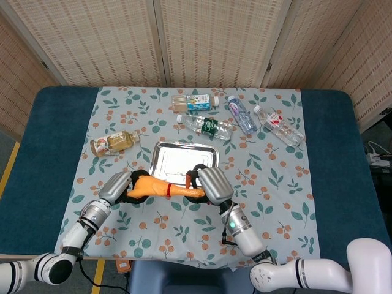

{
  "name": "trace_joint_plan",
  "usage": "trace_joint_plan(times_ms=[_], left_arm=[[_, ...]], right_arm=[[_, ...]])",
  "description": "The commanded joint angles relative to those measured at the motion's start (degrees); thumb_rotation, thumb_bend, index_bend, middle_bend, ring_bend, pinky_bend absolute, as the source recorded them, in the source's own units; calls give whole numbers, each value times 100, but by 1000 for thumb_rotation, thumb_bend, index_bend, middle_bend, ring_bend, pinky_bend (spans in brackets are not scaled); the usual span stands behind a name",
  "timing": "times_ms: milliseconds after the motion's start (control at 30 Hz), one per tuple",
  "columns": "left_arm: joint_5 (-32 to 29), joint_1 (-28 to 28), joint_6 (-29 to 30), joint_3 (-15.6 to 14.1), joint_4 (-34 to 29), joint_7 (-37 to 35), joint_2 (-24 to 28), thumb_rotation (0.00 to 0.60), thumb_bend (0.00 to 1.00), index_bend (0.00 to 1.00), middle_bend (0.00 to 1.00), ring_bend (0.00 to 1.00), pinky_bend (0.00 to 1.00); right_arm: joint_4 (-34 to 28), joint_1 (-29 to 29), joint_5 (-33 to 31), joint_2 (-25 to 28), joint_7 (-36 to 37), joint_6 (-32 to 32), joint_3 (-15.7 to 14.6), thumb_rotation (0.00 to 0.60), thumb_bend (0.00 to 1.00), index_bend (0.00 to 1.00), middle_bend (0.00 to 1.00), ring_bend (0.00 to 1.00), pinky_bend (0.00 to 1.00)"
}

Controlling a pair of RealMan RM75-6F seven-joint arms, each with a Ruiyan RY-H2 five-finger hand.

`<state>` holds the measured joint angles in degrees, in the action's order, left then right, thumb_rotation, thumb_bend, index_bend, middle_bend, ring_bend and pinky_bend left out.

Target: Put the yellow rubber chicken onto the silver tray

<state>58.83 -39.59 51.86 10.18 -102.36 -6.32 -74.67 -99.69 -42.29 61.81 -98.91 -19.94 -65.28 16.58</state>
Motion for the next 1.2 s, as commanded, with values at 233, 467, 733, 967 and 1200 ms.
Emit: trace_joint_plan(times_ms=[233,467,733,967,1200], left_arm=[[261,-82,-868,-147,-438,-380,416,600,596,566,688,574,747],[771,-138,-1415,-25,-428,-1124,708,600,363,0,0,0,66],[1150,-49,-1382,26,-270,-1688,704,600,335,0,0,0,46],[1176,-19,-1092,3,-246,-1486,592,600,334,0,0,0,99],[989,-65,-1126,-59,-282,-1316,598,600,337,0,0,0,83]], right_arm=[[-128,10,-26,57,-63,-59,1,600,391,943,711,959,1000],[-188,9,-4,71,-96,-94,-22,600,391,943,711,959,1000],[-252,-7,-22,104,-156,-111,-19,600,390,945,711,959,1000],[-271,-16,-35,112,-164,-116,-24,600,391,945,711,959,1000],[-324,-18,-47,153,-179,-129,-17,600,391,945,712,959,1000]])
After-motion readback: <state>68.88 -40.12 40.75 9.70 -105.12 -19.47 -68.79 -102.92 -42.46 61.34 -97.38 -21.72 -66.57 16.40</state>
